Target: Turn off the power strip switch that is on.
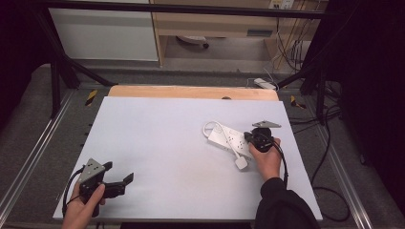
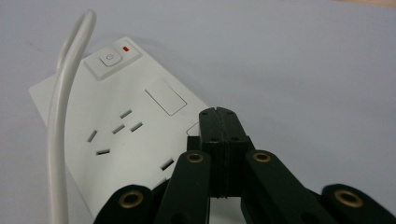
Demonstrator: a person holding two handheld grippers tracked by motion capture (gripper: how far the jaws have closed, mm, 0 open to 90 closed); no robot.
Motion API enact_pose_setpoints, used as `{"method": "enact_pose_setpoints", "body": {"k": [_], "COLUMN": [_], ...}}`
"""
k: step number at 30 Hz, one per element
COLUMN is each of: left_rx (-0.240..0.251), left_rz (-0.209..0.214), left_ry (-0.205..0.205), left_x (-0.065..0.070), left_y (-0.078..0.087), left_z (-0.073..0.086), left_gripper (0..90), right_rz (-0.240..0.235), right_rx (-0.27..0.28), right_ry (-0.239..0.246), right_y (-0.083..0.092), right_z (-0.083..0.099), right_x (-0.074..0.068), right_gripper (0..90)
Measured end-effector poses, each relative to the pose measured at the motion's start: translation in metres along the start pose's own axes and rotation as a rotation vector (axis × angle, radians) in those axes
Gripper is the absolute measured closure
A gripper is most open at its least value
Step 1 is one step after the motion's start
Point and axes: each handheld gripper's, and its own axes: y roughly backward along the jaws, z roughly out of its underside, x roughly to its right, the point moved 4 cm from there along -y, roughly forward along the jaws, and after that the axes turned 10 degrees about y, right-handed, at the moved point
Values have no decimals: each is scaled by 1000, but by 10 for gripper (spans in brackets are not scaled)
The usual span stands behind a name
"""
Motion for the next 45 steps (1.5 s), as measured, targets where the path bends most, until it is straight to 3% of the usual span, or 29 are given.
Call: {"method": "enact_pose_setpoints", "body": {"k": [45], "left_rx": [1], "left_rz": [1], "left_ry": [-6], "left_x": [0], "left_y": [0], "left_z": [0], "left_gripper": [68], "right_rz": [1], "right_rx": [21], "right_ry": [-58], "right_y": [5], "right_z": [9], "right_x": [6], "right_gripper": [900]}}
